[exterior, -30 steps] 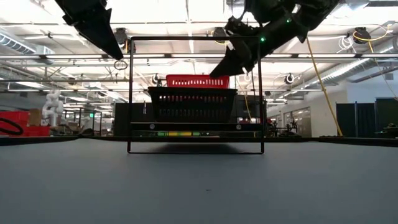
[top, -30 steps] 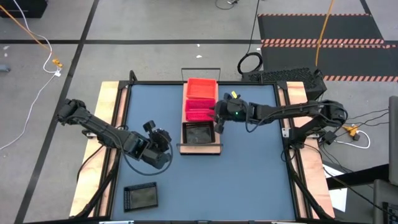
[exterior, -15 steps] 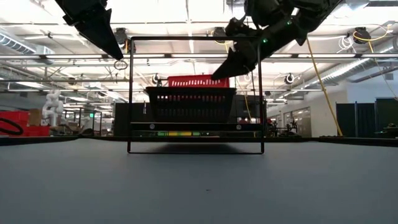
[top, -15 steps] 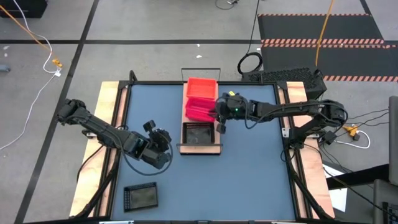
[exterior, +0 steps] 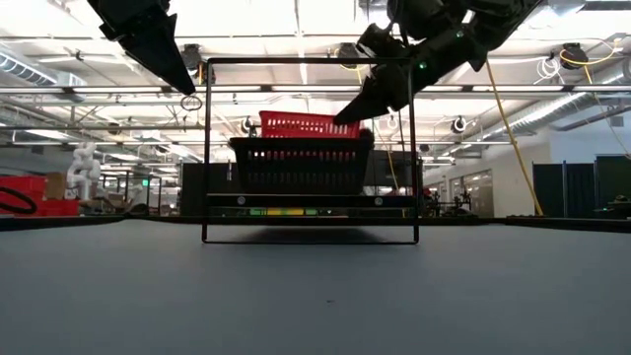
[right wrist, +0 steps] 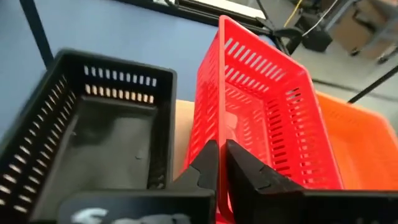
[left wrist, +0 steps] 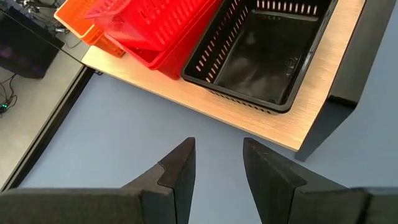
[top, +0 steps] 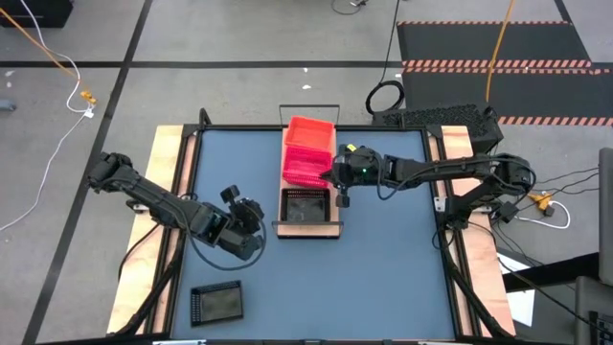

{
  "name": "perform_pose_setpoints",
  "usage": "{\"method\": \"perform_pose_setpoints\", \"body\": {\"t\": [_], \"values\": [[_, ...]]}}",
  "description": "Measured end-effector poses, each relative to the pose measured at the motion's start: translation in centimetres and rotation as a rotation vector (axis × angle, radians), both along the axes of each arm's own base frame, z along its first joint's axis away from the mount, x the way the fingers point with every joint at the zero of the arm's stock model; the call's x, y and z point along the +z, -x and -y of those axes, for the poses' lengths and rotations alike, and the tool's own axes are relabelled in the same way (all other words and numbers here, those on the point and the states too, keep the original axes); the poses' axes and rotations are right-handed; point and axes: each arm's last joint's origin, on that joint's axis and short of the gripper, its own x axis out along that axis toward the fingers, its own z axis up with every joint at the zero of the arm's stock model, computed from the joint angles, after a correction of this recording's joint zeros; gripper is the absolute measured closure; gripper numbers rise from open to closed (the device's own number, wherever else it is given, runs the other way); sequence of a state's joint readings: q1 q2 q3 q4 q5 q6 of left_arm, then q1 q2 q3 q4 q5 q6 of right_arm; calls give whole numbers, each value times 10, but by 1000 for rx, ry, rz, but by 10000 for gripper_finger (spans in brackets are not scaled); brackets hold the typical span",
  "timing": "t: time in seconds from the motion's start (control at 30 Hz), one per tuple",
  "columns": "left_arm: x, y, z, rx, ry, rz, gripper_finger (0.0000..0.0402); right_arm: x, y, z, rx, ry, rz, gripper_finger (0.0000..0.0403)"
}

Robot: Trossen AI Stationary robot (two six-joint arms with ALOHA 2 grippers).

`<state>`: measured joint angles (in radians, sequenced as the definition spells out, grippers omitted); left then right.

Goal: Stack baskets on shelf by color
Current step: Stack the red bin on the stacked red bins on the shelf

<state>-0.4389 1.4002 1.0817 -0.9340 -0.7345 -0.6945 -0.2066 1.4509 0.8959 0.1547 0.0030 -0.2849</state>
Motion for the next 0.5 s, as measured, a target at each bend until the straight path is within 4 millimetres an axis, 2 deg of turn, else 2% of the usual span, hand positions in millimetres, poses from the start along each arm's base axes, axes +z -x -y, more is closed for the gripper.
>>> {"method": "perform_pose_setpoints", "body": {"t": [0.17, 0.37, 0.5], "values": [[0, 0, 0, 1, 0, 0, 266, 0, -1, -5, -20, 115, -26, 394], [0, 0, 0, 0, -1, 0, 266, -1, -1, -12, -6, 133, -43, 392], [0, 0, 0, -1, -1, -1, 266, -3, 0, -12, -83, 151, -68, 379]]}}
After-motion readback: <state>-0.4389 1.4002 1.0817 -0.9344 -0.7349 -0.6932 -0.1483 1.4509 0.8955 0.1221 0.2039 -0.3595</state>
